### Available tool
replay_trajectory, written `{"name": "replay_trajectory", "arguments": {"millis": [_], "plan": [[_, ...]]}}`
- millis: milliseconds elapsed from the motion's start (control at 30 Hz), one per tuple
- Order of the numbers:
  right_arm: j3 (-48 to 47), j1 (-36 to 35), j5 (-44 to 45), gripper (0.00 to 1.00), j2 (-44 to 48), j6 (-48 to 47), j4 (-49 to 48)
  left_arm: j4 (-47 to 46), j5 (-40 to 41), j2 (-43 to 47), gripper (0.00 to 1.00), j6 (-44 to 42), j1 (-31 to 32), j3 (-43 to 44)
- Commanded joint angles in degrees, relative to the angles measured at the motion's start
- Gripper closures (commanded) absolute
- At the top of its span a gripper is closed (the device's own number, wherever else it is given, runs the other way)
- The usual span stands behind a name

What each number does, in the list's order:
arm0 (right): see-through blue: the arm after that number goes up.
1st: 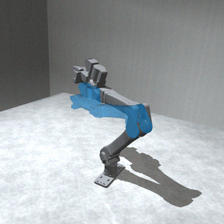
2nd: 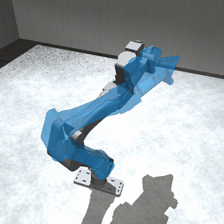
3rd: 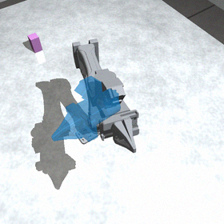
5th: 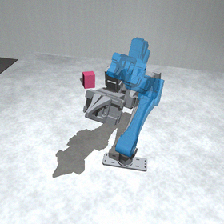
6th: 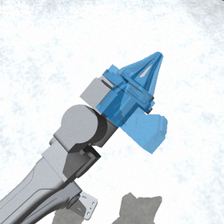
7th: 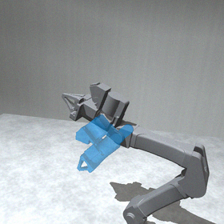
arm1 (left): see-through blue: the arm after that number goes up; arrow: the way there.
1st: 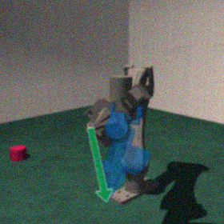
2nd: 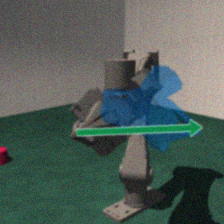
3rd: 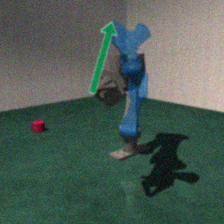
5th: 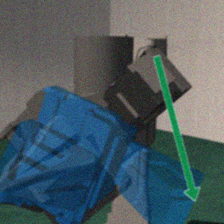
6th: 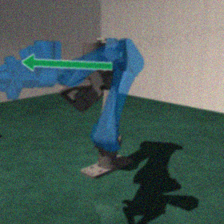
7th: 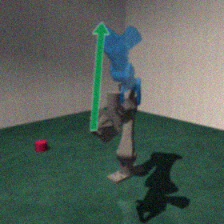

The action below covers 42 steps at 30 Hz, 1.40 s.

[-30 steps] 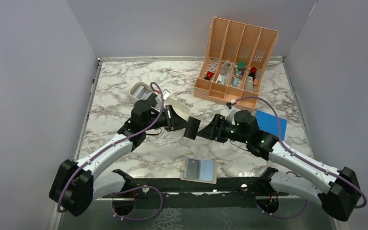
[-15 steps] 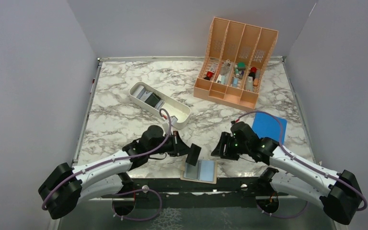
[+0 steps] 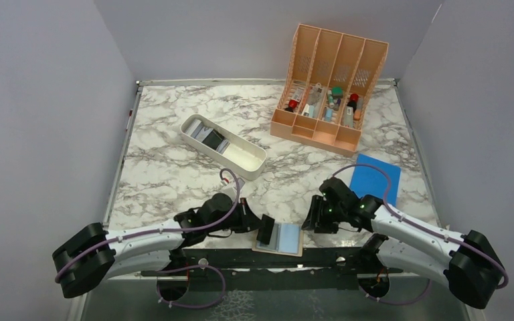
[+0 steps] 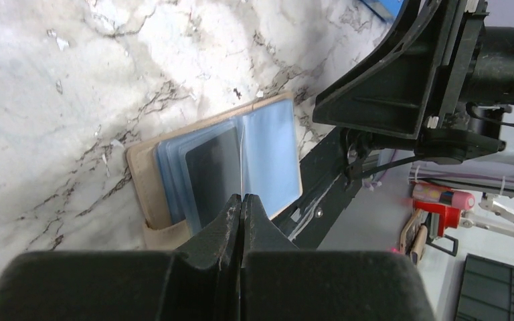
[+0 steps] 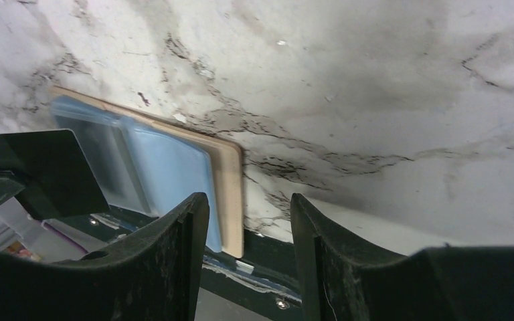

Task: Put the credit cards into the card holder
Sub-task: Insert the credit card into the card holder.

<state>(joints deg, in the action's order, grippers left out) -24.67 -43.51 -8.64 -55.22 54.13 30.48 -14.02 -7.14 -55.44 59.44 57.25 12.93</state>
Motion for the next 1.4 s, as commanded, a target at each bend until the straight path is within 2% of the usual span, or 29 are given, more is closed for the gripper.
{"name": "replay_trajectory", "arguments": {"millis": [0,200,533,967,1367], "plan": [[1.8,-0.1,1.3,0.48,1.2,0.0,-0.1,-5.0,4.7,-0.2,1.0,3.4,2.4,-2.1],[3.4,-0.1,-1.4,0.48,1.1,-0.6,-1.9,-7.5,6.8,-4.0,1.0,4.9,4.6,-3.1],[7.4,-0.6,-7.4,0.54,2.2,2.4,-8.7,-10.8,10.7,-9.5,1.0,4.5,7.7,-1.8],[9.7,-0.8,-8.9,0.59,1.0,2.8,-12.1,-14.1,15.3,-19.5,1.0,4.7,13.1,2.1],[9.7,-0.8,-5.9,0.7,0.2,2.3,-10.4,-15.0,17.6,-22.3,1.0,7.5,14.3,2.2]]}}
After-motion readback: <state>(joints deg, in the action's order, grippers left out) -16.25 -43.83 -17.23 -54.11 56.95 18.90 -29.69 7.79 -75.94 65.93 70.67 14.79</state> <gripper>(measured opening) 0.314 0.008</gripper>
